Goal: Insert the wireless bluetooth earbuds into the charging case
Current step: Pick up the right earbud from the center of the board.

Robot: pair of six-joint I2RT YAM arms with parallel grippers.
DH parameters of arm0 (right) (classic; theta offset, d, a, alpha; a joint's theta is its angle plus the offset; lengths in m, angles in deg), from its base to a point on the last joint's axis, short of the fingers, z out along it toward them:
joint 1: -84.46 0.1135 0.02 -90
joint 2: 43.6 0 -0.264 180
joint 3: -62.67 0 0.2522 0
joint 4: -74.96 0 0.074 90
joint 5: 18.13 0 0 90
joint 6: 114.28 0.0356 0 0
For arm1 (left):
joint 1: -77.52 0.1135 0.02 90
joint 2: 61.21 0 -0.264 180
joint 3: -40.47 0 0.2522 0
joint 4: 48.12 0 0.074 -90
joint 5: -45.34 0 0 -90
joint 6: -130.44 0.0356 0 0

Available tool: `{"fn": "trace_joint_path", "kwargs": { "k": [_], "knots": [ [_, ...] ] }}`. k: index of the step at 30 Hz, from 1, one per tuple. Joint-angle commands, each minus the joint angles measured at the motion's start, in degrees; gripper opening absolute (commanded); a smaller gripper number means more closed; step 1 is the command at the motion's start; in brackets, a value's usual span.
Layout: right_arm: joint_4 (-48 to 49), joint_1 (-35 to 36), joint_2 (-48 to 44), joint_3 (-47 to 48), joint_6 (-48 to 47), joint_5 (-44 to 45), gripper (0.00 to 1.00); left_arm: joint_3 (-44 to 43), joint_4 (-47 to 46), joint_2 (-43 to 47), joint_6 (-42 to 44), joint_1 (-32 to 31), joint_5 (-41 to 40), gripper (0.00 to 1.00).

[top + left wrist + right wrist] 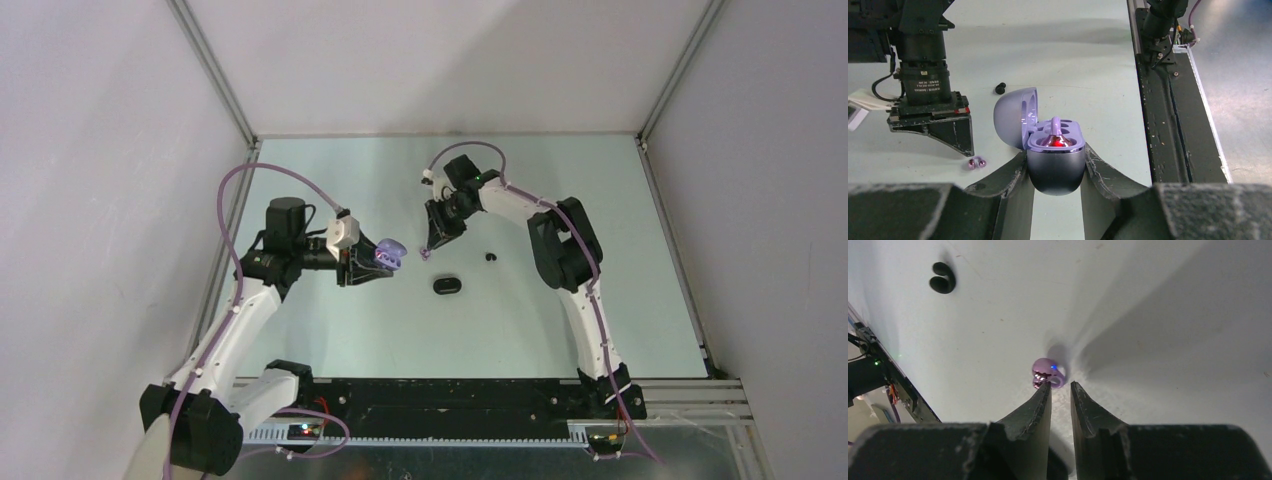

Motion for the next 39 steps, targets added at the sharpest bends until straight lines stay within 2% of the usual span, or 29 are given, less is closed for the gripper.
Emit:
{"fn": "trace_joint_path", "kwargs": {
  "k": [1, 14, 39],
  "knots": [
    [-3.8, -0.7, 2.0, 3.9, 0.9, 0.2, 0.25, 0.8, -2.3, 0.7, -0.2, -0.2, 0.4, 0.00],
    [-5.2, -1.1, 5.5, 5.8, 3.1, -1.3, 0.24, 0.9, -2.3, 0.7, -0.1, -0.3, 0.3, 0.00],
    [-7.1, 0.2, 8.3, 8.0, 2.7, -1.8, 0.30, 0.8, -2.2, 0.7, 0.3, -0.8, -0.5, 0.00]
  ]
}}
